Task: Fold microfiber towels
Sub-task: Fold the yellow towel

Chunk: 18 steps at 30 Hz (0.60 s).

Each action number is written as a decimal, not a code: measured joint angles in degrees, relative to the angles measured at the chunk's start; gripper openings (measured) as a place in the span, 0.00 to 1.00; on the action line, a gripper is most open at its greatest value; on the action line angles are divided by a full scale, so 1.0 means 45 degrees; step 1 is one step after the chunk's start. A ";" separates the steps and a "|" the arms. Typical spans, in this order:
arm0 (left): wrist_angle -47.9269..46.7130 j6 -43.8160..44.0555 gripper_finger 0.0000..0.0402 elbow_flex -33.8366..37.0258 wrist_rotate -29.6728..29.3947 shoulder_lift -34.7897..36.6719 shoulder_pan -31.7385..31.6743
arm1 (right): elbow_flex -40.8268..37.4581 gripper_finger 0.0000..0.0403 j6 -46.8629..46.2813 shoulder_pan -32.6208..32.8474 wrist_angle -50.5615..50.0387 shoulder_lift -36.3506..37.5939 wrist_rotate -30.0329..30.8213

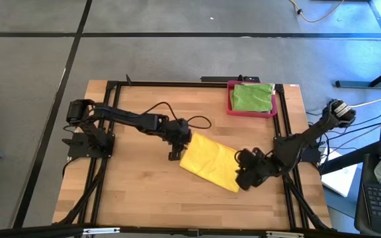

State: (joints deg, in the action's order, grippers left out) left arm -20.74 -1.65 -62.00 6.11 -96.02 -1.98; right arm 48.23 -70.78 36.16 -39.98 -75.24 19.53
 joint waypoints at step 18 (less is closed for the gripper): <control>0.0253 0.9388 0.24 0.0015 -0.3070 0.0047 0.3892 | -0.0015 0.60 0.7518 0.2037 0.3661 -0.4332 -0.0740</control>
State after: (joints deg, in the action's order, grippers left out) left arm -19.60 40.60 -61.93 -7.71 -95.81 15.53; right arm 48.16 -36.95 45.32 -23.51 -94.73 16.20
